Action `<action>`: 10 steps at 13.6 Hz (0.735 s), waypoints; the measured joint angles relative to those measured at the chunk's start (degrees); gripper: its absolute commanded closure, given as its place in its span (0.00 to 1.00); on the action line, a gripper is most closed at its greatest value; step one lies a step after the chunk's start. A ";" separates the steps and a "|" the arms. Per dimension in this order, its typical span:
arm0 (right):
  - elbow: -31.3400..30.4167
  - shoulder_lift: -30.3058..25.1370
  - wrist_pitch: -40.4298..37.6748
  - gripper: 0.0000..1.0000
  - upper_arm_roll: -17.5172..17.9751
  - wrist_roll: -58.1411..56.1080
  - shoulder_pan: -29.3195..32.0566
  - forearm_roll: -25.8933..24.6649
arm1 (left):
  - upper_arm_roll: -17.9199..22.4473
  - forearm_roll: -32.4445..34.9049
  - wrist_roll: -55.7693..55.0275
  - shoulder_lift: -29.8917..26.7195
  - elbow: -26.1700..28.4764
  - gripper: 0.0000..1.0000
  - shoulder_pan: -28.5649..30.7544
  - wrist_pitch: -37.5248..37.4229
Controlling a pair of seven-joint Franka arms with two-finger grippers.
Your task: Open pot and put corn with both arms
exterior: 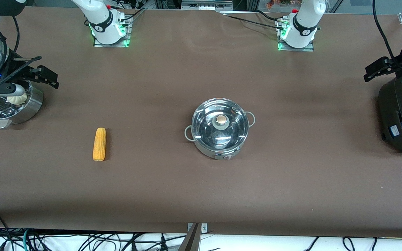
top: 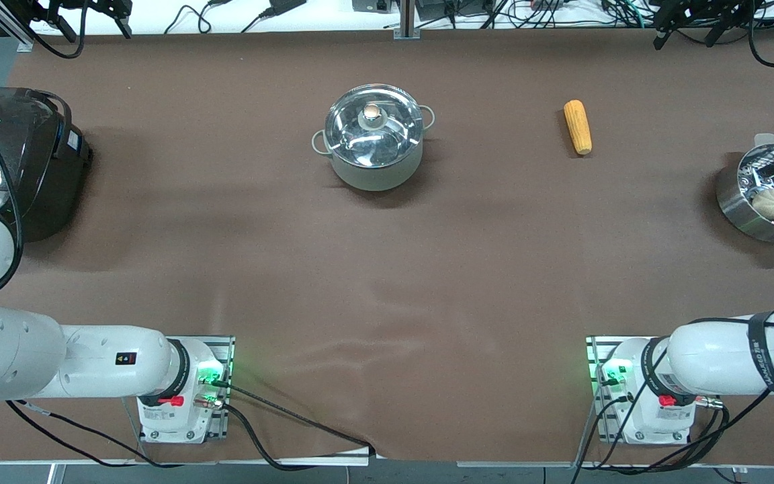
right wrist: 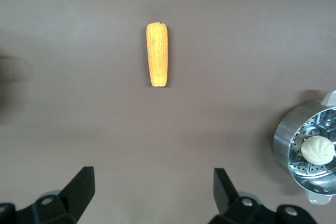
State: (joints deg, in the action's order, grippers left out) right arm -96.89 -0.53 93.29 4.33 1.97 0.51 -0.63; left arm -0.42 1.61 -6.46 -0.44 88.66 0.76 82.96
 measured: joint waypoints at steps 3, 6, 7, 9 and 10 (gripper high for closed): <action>0.03 0.03 0.00 0.00 0.00 0.00 0.00 0.00 | 0.00 -0.02 0.00 0.00 -0.05 0.00 0.02 0.00; 0.04 0.03 0.00 0.00 0.00 0.00 0.00 0.00 | 0.00 -0.20 0.00 0.00 -0.07 0.00 0.02 0.00; 0.04 0.03 0.00 0.00 0.00 0.00 0.00 0.00 | 0.00 -0.54 0.00 0.00 -0.08 0.00 0.02 0.00; 0.04 0.03 0.00 0.00 0.00 0.00 0.00 0.00 | 0.00 -0.88 0.00 0.00 -0.09 0.00 0.02 0.00; 0.04 0.03 0.00 0.00 0.00 0.00 0.00 0.00 | 0.00 -0.89 0.00 0.00 -0.09 0.00 0.02 0.00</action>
